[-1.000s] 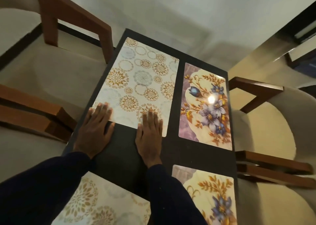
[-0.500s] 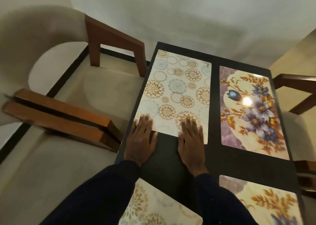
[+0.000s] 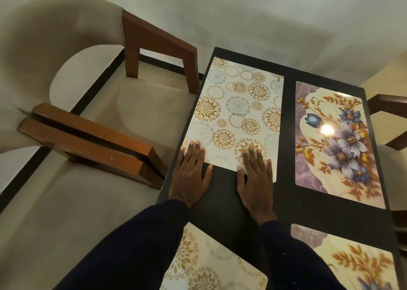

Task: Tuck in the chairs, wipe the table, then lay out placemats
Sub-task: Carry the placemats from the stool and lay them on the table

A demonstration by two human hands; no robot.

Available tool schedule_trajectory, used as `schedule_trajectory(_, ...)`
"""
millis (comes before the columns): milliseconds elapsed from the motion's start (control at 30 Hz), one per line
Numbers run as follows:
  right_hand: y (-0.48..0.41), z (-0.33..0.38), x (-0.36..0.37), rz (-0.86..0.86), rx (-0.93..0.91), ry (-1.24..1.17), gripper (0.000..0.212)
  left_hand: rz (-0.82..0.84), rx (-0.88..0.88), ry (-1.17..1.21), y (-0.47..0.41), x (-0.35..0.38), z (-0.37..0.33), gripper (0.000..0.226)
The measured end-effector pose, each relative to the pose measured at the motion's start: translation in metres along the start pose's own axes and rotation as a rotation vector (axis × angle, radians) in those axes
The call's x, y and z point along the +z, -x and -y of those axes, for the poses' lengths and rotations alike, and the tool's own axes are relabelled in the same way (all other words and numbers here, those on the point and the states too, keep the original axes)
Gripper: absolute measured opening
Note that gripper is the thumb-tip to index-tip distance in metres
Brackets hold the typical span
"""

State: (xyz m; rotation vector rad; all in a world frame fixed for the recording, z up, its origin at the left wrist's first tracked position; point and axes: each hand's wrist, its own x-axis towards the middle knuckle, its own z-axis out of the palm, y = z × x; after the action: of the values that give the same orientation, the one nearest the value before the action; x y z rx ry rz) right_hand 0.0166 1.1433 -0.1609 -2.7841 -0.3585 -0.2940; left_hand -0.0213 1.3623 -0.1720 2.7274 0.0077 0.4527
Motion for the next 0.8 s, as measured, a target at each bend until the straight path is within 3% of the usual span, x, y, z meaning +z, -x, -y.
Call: schedule_trajectory(800,0.0000,0.0051,0.0001,0.035,0.007,0.022,0.058,-0.019,0.015,-0.011,-0.0012,-0.0002,0.0046,0.066)
